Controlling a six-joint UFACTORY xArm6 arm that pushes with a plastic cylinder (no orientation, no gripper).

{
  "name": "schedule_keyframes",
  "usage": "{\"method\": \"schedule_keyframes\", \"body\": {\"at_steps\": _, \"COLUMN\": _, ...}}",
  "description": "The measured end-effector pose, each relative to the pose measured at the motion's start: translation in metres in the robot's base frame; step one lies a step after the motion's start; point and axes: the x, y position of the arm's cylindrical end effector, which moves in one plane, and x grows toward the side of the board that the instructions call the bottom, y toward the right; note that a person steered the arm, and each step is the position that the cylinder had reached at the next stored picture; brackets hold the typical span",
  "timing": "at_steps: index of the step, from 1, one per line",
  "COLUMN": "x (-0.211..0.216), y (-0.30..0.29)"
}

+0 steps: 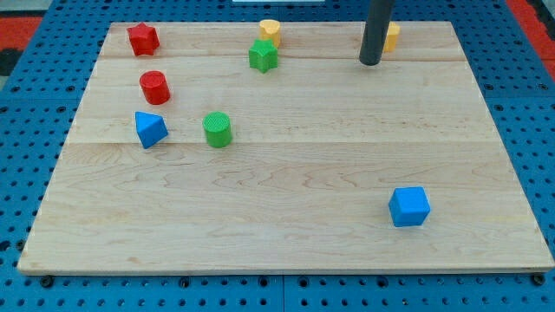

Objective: Move your arm to the red circle

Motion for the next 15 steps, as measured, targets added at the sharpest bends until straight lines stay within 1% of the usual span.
{"method": "schedule_keyframes", "body": {"at_steps": 2, "x": 0.004, "y": -0.005}}
{"method": "schedule_keyframes", "body": {"at_steps": 3, "x": 0.004, "y": -0.036}}
{"method": "schedule_keyframes", "body": {"at_steps": 5, "x": 0.003, "y": -0.039}}
{"method": "schedule_keyframes", "body": {"at_steps": 6, "x": -0.019, "y": -0.080}}
{"method": "schedule_keyframes", "body": {"at_steps": 7, "x": -0.023, "y": -0.096}}
{"method": "schedule_keyframes", "body": {"at_steps": 12, "x": -0.023, "y": -0.094}}
{"method": "schedule_keyframes", "body": {"at_steps": 15, "x": -0.042, "y": -0.088}}
